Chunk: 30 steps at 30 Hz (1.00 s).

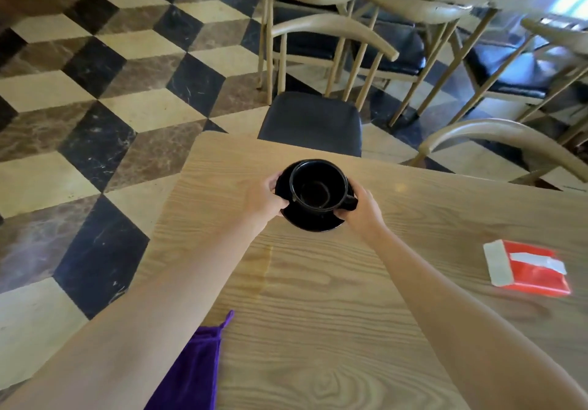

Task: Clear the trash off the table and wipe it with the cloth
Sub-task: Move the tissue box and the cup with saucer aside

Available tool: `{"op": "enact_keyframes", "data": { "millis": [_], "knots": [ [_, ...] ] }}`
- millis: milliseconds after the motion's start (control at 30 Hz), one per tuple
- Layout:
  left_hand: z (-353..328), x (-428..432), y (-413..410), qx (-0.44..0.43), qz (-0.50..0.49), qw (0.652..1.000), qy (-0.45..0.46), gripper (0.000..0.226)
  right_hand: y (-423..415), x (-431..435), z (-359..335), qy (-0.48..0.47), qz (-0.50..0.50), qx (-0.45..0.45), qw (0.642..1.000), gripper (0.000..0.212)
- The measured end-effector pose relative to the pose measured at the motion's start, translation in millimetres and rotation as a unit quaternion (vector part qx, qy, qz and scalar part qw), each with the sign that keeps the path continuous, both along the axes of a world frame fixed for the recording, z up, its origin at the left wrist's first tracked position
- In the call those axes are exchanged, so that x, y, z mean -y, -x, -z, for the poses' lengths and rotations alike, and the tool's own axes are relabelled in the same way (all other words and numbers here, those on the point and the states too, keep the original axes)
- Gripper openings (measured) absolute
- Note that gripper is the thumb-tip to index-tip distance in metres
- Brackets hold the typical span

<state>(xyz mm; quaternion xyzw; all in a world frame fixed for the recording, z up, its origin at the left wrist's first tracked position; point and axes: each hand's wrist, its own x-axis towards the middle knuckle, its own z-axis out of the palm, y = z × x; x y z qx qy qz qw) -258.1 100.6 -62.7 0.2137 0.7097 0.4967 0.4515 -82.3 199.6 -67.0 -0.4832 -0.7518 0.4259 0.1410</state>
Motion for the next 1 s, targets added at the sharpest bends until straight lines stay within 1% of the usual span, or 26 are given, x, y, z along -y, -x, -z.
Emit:
{"op": "enact_keyframes", "data": {
  "millis": [133, 300, 433, 533, 600, 767, 867, 1000],
  "knots": [
    [-8, -27, -58, 0.002, 0.032, 0.999, -0.012, 0.077, -68, -10, -14, -0.036, 0.037, -0.016, 0.999, 0.067],
    [-9, -47, -147, -0.024, 0.071, 0.997, -0.007, 0.078, -161, -17, -21, -0.036, 0.077, 0.021, 0.996, 0.072],
    [-1, -48, -224, -0.131, 0.129, 0.983, 0.016, 0.073, -235, -11, -19, -0.037, 0.090, 0.033, 0.995, 0.070],
    [7, -48, -277, -0.185, 0.193, 0.963, 0.017, 0.075, -286, -2, -15, -0.024, 0.115, 0.026, 0.993, 0.062],
    [9, -49, -307, -0.207, 0.232, 0.950, 0.014, 0.069, -317, 5, -13, -0.025, 0.138, 0.013, 0.990, 0.064],
    [11, -47, -369, -0.219, 0.275, 0.936, -0.009, 0.057, -379, 10, -2, -0.025, 0.152, 0.053, 0.987, 0.070],
    [11, -47, -397, -0.223, 0.284, 0.932, -0.014, 0.055, -410, 10, 5, -0.015, 0.154, 0.058, 0.986, 0.073],
    [12, -48, -427, -0.217, 0.273, 0.937, 0.000, 0.055, -441, 8, 14, 0.012, 0.167, 0.048, 0.985, 0.070]
  ]
}}
